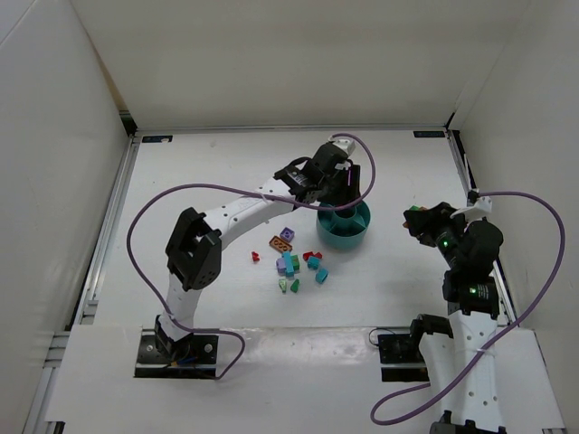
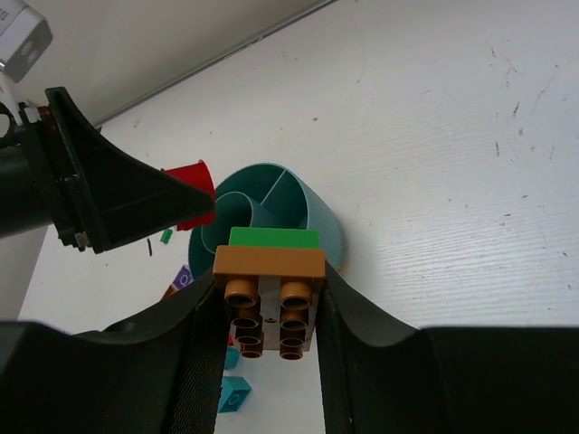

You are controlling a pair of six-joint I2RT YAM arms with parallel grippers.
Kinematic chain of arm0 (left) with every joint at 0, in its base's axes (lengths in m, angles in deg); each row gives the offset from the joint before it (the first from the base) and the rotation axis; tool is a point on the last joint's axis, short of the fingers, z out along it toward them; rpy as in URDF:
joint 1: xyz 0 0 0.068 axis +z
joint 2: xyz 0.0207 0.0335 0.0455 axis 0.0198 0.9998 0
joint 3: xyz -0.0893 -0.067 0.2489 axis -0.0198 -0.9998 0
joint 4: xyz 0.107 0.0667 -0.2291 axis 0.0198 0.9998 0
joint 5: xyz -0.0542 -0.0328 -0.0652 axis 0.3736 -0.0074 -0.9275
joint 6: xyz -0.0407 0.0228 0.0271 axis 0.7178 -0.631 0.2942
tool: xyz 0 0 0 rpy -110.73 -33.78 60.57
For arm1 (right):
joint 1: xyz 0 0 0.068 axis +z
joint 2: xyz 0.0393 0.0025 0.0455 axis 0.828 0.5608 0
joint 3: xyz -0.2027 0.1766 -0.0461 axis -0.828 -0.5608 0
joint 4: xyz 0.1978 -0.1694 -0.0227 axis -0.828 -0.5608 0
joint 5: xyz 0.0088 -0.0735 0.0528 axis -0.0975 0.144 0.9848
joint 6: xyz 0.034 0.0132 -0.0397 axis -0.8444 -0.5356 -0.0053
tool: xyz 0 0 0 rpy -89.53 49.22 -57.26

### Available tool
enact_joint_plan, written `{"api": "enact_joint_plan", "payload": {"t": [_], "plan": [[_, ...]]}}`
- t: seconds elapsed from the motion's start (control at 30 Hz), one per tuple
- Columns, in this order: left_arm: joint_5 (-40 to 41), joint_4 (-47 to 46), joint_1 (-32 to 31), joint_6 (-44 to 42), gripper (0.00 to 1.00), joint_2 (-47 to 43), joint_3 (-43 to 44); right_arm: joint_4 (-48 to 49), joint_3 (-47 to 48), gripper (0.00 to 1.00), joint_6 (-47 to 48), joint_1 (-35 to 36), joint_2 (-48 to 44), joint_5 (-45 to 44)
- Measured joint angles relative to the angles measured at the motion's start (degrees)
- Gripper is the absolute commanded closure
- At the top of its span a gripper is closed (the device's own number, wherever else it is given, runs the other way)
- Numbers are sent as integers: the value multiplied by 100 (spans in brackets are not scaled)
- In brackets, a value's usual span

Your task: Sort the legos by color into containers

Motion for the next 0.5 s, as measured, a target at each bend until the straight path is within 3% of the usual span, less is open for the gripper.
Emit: {"api": "enact_joint_plan", "payload": {"t": [0.5], "plan": [[-103,61,0,101,32,81,0,0,0,100,-13,-2,0,4]]}}
